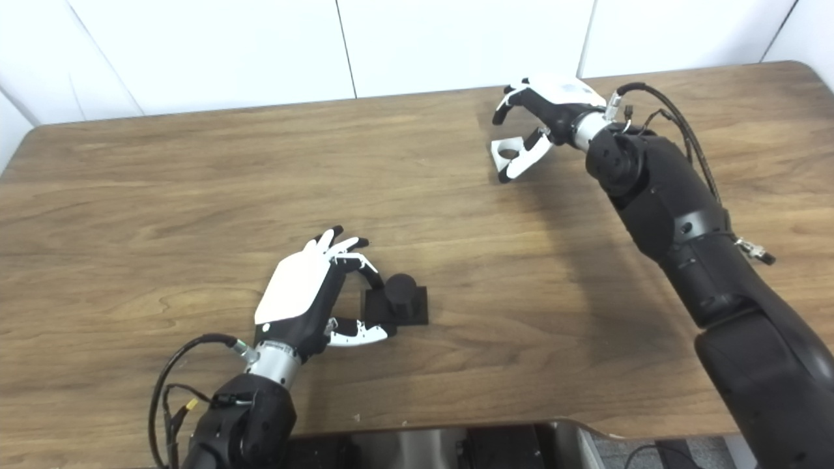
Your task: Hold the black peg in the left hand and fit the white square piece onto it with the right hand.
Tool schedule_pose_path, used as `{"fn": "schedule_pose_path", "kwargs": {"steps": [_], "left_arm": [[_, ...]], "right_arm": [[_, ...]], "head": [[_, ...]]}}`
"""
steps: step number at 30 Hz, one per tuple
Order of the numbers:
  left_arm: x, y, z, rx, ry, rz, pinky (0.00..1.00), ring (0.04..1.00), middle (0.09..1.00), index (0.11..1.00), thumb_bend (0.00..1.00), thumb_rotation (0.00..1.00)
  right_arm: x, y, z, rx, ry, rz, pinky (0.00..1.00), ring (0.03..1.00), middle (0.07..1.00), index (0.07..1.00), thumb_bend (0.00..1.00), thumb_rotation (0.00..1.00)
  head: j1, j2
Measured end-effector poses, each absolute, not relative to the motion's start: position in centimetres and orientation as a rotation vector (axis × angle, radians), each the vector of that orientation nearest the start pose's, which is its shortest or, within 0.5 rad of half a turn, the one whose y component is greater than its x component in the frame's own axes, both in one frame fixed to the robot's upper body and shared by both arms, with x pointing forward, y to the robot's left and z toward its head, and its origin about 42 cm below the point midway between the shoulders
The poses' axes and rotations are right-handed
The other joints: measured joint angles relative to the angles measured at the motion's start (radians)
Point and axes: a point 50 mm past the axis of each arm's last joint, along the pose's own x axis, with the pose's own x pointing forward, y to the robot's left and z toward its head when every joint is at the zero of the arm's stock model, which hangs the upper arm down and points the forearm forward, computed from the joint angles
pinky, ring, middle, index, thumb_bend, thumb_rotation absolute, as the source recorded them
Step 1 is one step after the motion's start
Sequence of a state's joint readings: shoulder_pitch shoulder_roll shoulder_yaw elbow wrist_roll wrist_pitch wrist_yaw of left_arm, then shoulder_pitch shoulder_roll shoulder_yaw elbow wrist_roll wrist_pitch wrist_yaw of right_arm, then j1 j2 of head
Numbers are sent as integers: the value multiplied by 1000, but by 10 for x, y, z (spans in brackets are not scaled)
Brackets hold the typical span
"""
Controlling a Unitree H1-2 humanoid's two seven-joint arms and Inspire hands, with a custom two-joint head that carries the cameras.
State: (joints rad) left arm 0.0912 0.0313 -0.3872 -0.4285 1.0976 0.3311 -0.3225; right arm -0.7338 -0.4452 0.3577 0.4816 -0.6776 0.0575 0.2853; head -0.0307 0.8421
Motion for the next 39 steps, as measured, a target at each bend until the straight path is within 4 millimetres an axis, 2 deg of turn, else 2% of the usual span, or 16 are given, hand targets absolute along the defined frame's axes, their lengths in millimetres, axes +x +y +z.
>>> {"fn": "schedule_pose_path", "kwargs": {"steps": [18, 28, 32, 34, 35, 39], "left_arm": [[231, 133, 163, 1035, -26, -267, 1000, 1000, 886, 488, 521, 70], [231, 133, 163, 1035, -25, -266, 1000, 1000, 884, 488, 522, 71], [231, 133, 163, 1034, -25, -266, 1000, 1000, 885, 488, 521, 71], [231, 133, 163, 1033, -25, -267, 1000, 1000, 887, 488, 521, 71], [231, 133, 163, 1033, -25, -267, 1000, 1000, 888, 488, 521, 71], [231, 133, 163, 1033, -23, -267, 1000, 1000, 889, 489, 521, 72]], "right_arm": [[500, -267, 229, -1338, -6, 368, 934, 1000, 929, 668, 896, 229], [499, -277, 230, -1363, 12, 365, 925, 991, 906, 610, 860, 198], [499, -282, 227, -1374, 19, 374, 917, 975, 894, 583, 816, 199], [499, -283, 227, -1380, 17, 378, 911, 970, 892, 521, 619, 166], [499, -283, 227, -1382, 15, 381, 908, 968, 891, 506, 573, 158], [498, -282, 228, -1387, -7, 400, 900, 963, 887, 492, 526, 151]], "head": [[-5, 3], [-9, 9], [-11, 9], [-11, 11], [-11, 11], [-11, 11]]}}
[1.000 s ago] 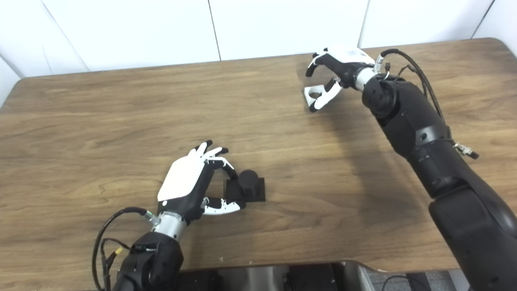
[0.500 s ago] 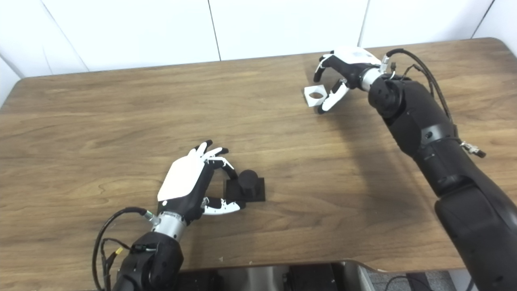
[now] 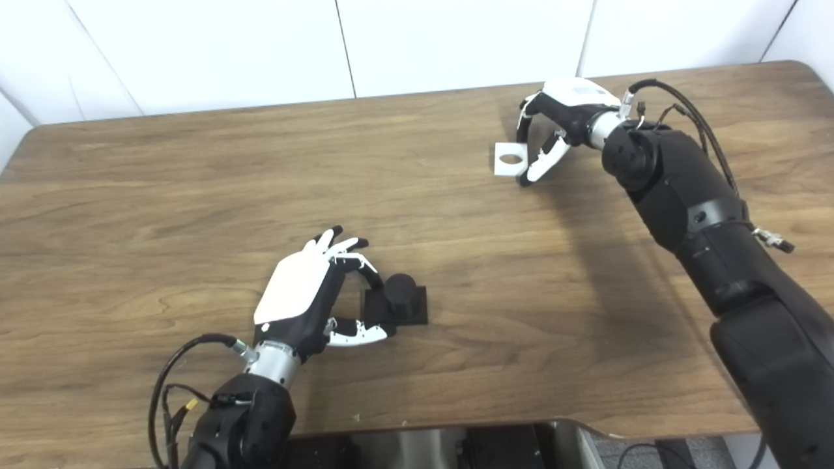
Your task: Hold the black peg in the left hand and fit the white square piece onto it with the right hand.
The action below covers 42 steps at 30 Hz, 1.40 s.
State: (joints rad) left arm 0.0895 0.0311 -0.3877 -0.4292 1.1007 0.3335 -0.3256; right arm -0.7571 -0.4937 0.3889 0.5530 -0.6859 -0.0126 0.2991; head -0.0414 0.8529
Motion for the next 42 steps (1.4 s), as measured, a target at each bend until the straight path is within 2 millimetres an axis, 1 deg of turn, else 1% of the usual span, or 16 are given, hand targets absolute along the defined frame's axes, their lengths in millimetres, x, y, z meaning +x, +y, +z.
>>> {"fn": "schedule_pose_path", "kwargs": {"steps": [24, 42], "left_arm": [[232, 134, 163, 1028, -22, -268, 1000, 1000, 885, 489, 520, 72], [232, 134, 163, 1027, -23, -264, 1000, 1000, 879, 486, 522, 68]], "right_arm": [[498, -282, 227, -1378, 10, 400, 918, 980, 899, 493, 523, 158], [499, -281, 227, -1372, 18, 390, 891, 974, 894, 491, 524, 144]], "head": [[-3, 2], [0, 3]]}}
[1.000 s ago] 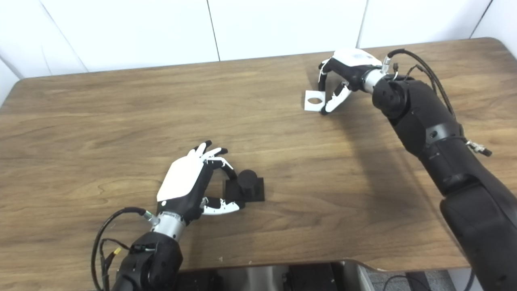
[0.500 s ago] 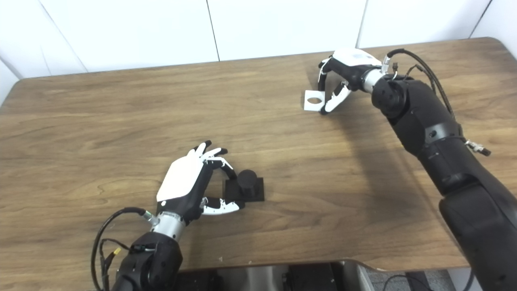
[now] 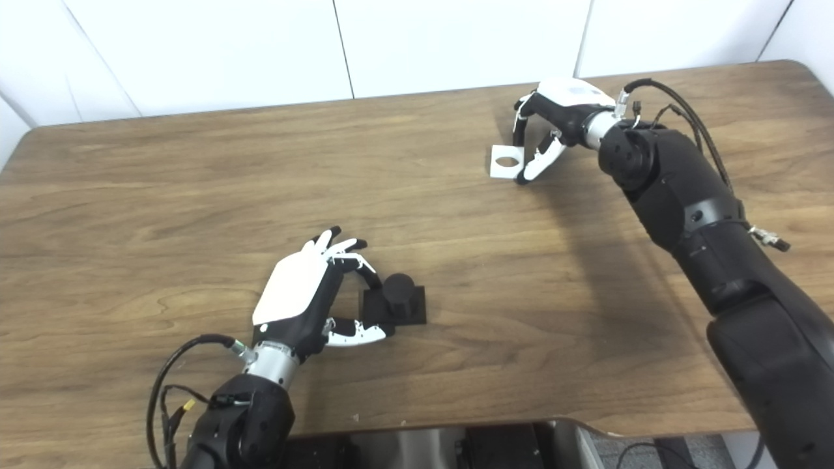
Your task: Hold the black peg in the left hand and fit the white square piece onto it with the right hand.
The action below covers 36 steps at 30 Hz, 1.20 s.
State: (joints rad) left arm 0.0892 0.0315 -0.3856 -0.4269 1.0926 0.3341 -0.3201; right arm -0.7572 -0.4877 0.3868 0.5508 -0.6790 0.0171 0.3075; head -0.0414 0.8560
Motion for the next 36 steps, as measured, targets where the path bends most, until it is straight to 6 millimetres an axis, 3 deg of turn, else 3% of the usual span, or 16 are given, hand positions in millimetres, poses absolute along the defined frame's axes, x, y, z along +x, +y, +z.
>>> {"fn": "schedule_pose_path", "kwargs": {"steps": [13, 21, 29, 36], "left_arm": [[232, 134, 163, 1026, -25, -265, 1000, 1000, 884, 488, 522, 70], [232, 134, 163, 1027, -26, -266, 1000, 1000, 887, 488, 521, 70], [232, 135, 163, 1028, -28, -271, 1000, 1000, 882, 487, 522, 70], [232, 135, 162, 1027, -28, -274, 1000, 1000, 884, 486, 522, 70]], "right_arm": [[494, -278, 229, -1382, -3, 390, 897, 976, 897, 492, 524, 147], [472, -271, 231, -1356, -56, 398, 890, 991, 902, 492, 525, 148], [452, -259, 269, -1330, -156, 386, 870, 986, 902, 492, 525, 148], [435, -250, 282, -1327, -205, 391, 872, 990, 908, 492, 525, 148]], "head": [[2, 0], [-2, -2], [-5, -5], [-5, -6]]}}
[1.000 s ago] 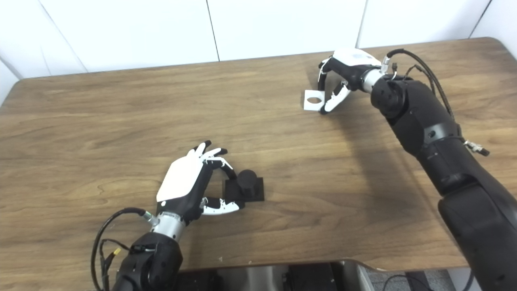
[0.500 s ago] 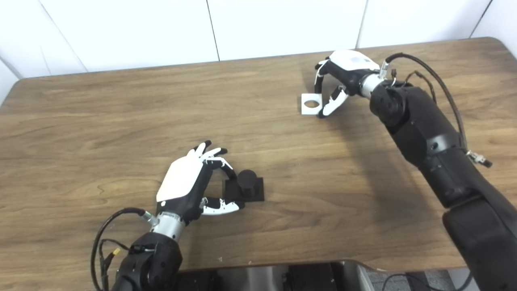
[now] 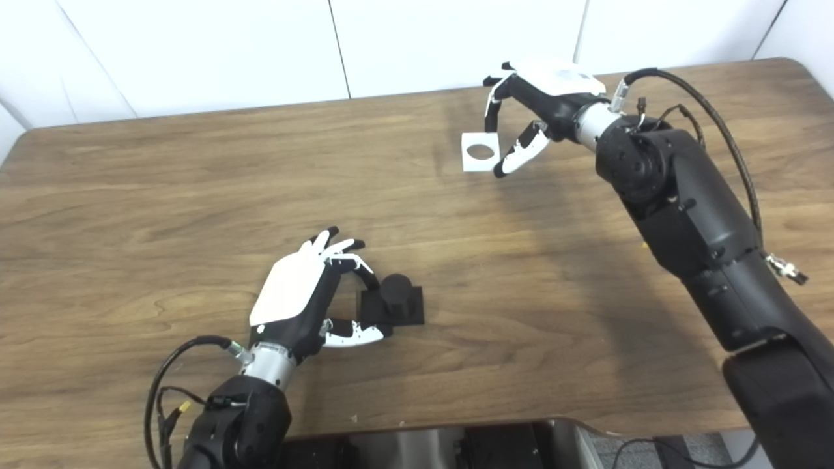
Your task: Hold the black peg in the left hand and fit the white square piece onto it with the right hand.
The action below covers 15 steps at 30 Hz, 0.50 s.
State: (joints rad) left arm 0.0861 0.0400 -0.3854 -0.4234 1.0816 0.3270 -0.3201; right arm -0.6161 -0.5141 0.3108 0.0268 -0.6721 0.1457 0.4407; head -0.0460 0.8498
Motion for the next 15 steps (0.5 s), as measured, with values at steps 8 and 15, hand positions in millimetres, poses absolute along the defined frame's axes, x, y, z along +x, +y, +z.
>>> {"fn": "schedule_pose_path", "kwargs": {"steps": [8, 15], "left_arm": [[233, 135, 162, 1029, -29, -276, 1000, 1000, 883, 486, 522, 70], [234, 135, 162, 1030, -31, -275, 1000, 1000, 880, 485, 523, 69]], "right_arm": [[410, -240, 294, -1334, -243, 427, 878, 993, 909, 492, 525, 147], [375, -226, 305, -1340, -298, 505, 881, 992, 906, 492, 525, 148]], "head": [[-2, 0], [-3, 0]]}}
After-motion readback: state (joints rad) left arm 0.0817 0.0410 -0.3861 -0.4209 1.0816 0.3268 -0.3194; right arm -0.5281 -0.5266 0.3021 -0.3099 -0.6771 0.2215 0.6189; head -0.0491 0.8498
